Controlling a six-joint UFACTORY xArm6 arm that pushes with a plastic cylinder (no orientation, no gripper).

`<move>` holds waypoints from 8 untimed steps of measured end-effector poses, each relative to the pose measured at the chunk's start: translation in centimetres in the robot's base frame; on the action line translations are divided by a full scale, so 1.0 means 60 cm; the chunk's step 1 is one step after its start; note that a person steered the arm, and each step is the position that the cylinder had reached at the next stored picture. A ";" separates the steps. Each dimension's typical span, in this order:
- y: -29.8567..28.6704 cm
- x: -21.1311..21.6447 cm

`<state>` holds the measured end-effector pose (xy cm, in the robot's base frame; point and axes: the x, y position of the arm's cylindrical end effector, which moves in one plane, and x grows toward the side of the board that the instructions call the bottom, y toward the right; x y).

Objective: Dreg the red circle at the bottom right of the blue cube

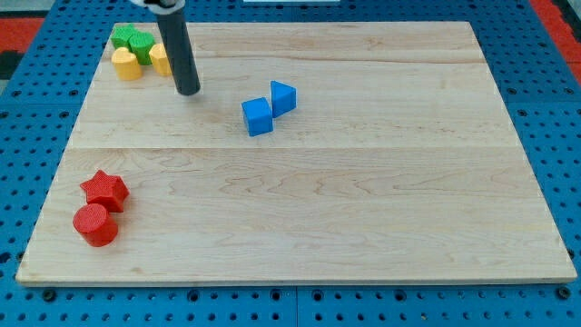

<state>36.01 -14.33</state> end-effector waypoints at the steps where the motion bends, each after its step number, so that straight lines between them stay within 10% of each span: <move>1: -0.074 0.090; 3: -0.267 0.265; 8: 0.100 0.334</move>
<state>56.05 -8.31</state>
